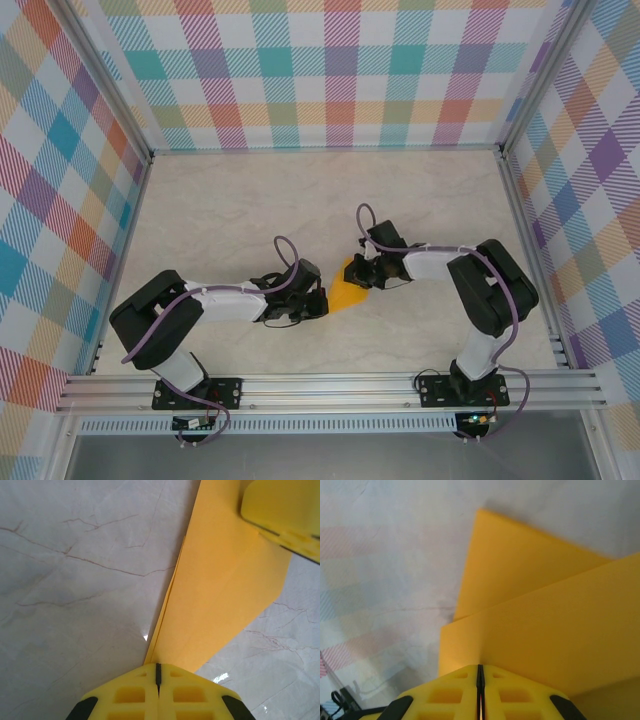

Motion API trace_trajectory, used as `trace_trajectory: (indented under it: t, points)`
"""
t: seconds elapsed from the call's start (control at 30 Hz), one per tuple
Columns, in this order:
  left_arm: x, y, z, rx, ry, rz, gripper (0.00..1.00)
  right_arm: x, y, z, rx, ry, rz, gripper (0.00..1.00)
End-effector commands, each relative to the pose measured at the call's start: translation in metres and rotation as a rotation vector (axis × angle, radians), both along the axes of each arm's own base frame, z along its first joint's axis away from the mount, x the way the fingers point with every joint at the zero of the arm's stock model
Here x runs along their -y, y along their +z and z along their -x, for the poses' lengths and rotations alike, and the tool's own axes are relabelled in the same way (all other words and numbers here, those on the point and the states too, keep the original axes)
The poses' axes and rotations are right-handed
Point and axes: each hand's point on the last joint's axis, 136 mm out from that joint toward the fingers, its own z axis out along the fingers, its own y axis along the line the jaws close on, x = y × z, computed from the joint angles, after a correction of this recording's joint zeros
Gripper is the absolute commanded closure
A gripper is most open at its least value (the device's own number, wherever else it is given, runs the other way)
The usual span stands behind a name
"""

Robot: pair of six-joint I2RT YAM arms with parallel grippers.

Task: Fold a paper plane with a square sheet of paper (pick it up from the middle)
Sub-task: Fourth fold the wing at the center of the table.

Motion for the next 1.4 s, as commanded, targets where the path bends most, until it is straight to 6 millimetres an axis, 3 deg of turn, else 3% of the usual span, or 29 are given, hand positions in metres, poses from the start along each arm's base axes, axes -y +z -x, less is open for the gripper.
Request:
trace_trajectory:
  t: [0.0, 0.23, 0.37, 0.5, 0.67, 0.77, 1.07, 1.37]
  points:
    - [-0.055, -0.055, 0.050, -0.199, -0.017, -0.246, 1.00, 0.025, -0.006, -0.014, -0.022, -0.093, 0.074, 0.90]
    - [-0.037, -0.028, 0.038, -0.135, -0.055, -0.177, 1.00, 0.036, 0.027, -0.022, 0.057, -0.129, 0.095, 0.83]
    - [-0.027, -0.011, 0.031, -0.095, -0.074, -0.140, 1.00, 0.013, 0.040, -0.013, 0.060, -0.057, -0.015, 0.83]
    - [-0.029, -0.018, 0.032, -0.107, -0.074, -0.158, 1.00, -0.022, 0.041, 0.005, 0.019, 0.054, -0.084, 0.83]
    - [-0.031, -0.022, 0.031, -0.113, -0.061, -0.171, 1.00, -0.053, 0.027, 0.024, -0.042, 0.124, -0.107, 0.85]
    - [-0.032, -0.022, 0.032, -0.115, -0.060, -0.174, 1.00, -0.057, 0.014, 0.027, -0.077, 0.122, -0.099, 0.86]
    - [-0.033, -0.021, 0.046, -0.140, -0.107, -0.143, 1.00, -0.037, -0.033, 0.031, -0.169, 0.061, 0.044, 0.89]
    - [-0.039, -0.016, 0.064, -0.162, -0.149, -0.109, 1.00, -0.028, -0.047, 0.034, -0.209, 0.035, 0.106, 0.89]
